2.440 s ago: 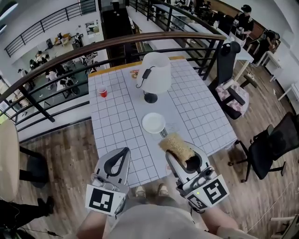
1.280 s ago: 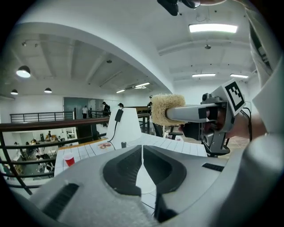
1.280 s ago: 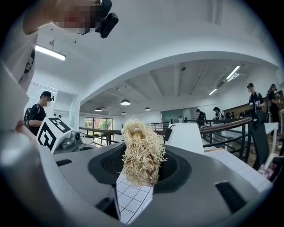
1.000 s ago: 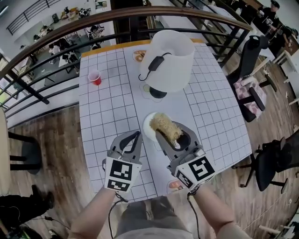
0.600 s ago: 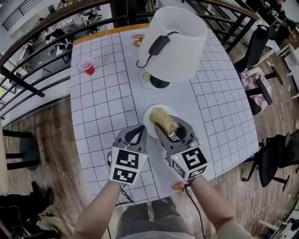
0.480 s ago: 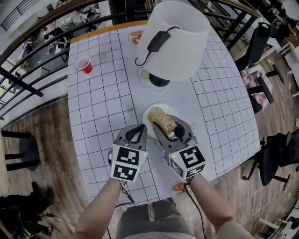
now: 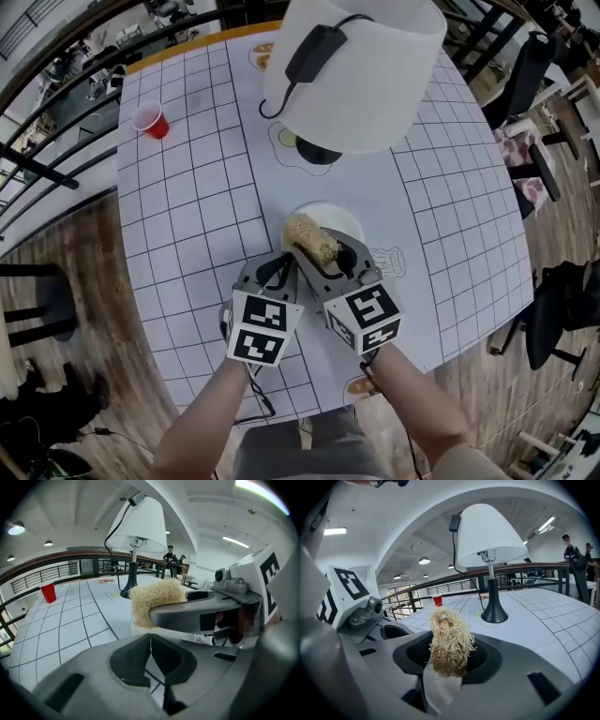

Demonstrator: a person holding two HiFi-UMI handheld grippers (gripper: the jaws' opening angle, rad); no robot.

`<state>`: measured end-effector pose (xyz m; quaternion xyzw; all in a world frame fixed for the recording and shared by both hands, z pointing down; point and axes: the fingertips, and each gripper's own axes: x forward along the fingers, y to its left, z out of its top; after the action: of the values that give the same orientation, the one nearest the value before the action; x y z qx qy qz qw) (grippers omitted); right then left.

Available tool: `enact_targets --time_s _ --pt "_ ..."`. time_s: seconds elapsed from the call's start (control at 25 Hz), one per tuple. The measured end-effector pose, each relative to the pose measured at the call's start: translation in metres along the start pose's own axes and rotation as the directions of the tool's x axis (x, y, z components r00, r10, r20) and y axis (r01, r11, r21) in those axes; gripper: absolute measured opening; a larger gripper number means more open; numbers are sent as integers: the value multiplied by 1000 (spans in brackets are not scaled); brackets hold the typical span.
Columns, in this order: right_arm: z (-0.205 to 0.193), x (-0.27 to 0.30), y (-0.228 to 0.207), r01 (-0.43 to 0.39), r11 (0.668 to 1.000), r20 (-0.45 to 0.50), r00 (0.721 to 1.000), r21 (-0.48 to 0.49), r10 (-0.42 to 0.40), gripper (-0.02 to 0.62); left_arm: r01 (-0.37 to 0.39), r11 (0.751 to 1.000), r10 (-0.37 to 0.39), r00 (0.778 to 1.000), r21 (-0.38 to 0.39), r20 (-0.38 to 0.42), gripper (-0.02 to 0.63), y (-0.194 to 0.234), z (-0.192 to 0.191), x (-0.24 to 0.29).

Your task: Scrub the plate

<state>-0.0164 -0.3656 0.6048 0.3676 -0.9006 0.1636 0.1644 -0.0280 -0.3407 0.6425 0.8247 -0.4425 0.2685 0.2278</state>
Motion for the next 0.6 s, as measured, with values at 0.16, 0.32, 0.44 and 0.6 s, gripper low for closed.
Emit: enact_targets --time_s 0.16,0.32,0.44,0.6 --pt "-12 13 1 -16 1000 -50 999 -8 16 172 3 1000 -4 999 -25 -33 15 -1 -7 10" --pt "-17 16 -7 22 997 -78 997 -77 -28 172 -7 999 6 999 -32 -36 15 1 -9 12" --pt "-17 15 -16 52 991 -90 994 -124 -63 172 -16 999 15 999 -43 -31 15 1 -8 13" --pt "-16 8 -29 74 988 -88 992 -133 -86 172 -22 999 21 999 -42 -29 15 1 -8 13"
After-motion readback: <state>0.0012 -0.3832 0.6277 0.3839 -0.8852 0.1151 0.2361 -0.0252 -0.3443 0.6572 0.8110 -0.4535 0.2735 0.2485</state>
